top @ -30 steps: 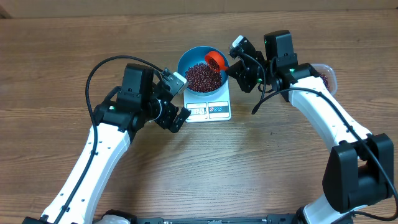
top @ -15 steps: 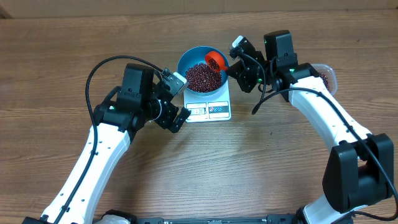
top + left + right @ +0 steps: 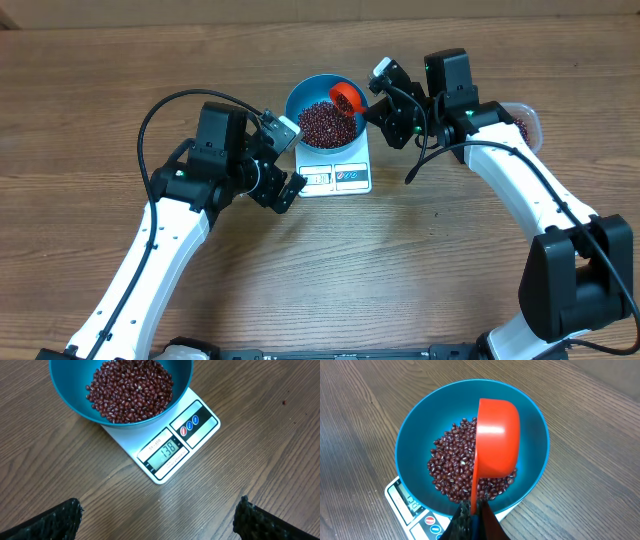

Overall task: Scoop item into bowl and weigh 150g on scale
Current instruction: 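Tip the red scoop slowly over the teal bowl, pouring beans gradually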

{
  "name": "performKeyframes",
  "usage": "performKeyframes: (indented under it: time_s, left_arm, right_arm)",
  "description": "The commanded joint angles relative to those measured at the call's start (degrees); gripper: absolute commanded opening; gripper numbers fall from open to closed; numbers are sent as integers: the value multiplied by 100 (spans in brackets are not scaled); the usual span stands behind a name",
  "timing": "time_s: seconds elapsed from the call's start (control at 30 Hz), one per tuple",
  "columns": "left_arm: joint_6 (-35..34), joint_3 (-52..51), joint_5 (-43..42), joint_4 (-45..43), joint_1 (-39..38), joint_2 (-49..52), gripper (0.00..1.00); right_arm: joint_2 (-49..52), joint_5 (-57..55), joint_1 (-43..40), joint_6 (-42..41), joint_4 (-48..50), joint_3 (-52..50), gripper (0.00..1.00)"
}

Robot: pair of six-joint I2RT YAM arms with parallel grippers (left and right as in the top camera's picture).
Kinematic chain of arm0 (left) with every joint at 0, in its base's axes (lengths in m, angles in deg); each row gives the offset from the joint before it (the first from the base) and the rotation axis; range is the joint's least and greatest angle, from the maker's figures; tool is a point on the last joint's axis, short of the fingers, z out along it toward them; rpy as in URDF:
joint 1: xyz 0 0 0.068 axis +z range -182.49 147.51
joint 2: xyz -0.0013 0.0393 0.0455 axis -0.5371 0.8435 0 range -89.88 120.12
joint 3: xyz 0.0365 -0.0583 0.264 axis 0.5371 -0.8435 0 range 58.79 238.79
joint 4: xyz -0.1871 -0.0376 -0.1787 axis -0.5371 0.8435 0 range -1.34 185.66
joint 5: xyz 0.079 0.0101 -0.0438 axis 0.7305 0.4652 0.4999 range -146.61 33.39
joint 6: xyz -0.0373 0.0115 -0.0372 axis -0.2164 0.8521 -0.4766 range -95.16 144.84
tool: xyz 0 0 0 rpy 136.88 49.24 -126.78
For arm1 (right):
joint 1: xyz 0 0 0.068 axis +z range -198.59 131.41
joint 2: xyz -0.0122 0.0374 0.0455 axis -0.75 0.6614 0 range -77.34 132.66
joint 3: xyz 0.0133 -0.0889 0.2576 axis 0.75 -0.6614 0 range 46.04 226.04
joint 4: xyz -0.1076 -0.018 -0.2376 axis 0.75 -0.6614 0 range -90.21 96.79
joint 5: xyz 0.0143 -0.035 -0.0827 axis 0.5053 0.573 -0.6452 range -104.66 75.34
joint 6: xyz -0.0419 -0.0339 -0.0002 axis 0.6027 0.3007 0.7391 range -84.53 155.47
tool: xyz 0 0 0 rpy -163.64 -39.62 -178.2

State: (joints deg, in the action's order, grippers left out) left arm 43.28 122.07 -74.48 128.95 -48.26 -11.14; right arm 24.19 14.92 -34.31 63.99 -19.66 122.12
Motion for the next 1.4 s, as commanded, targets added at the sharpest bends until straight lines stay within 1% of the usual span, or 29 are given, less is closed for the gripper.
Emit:
performKeyframes:
  time_s: [0.0,0.2,1.37]
  left_arm:
    - [109,-9,-101,-4,-39,-85,100]
    - [109,-9,-103,-4,-39,-85,100]
    - [109,-9,-101,-4,-39,-85,100]
  right_arm:
    - [7,-2,-4,33,26,166,4]
    - [7,-17,-4,315,31,166,4]
    - [7,-44,-4,304,17,166,4]
